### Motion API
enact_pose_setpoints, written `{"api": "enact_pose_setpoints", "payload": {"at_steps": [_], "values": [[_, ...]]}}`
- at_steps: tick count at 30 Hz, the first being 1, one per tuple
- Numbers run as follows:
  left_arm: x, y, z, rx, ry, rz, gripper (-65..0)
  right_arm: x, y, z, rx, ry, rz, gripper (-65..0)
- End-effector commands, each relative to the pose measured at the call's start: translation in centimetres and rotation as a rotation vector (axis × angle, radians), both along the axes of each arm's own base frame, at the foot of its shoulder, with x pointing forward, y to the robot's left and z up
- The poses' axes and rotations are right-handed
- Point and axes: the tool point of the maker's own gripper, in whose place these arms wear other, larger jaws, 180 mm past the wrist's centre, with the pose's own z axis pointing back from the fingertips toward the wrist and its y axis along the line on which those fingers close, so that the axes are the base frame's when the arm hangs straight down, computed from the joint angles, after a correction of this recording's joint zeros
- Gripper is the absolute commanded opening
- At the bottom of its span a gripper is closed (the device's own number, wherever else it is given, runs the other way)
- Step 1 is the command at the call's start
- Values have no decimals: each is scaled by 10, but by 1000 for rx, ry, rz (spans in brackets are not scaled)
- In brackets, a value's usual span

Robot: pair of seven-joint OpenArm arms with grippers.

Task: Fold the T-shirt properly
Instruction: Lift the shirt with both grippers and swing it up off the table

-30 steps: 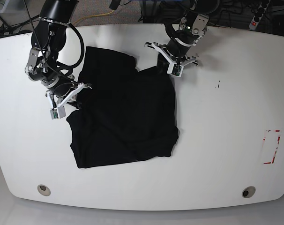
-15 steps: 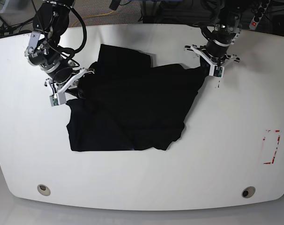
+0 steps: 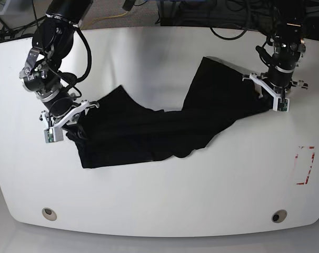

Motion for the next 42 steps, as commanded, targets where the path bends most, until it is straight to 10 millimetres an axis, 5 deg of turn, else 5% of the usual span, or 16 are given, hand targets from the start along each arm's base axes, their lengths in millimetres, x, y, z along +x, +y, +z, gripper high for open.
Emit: {"api": "enact_pose_setpoints", "payload": {"at_steps": [1,14,21,27,34,38,42], "values": [[12,14,21,58,-53,7,-650,16,-6,25,-30,-83,-19,-650],[75,45,117,221,-253,-12,-650,82,-24,73,-1,-185,-43,-650],[111,47,191,283,-325,-22,-650,122,-36,114,-12,-245,-57,-650],[133,41,269,326,-444,-21,-650,159,-26,181,-51,-342,0,-650],[137,35,339,400,-548,-33,-650,172,-19,264,-168,-486,27,-650],[135,33,358,459,-576,-57,-650,172,-9,291,-223,-543,58,-650],[138,23,351,514,-543,-115,-650,169,-22,285,-239,-528,43,-650]]}}
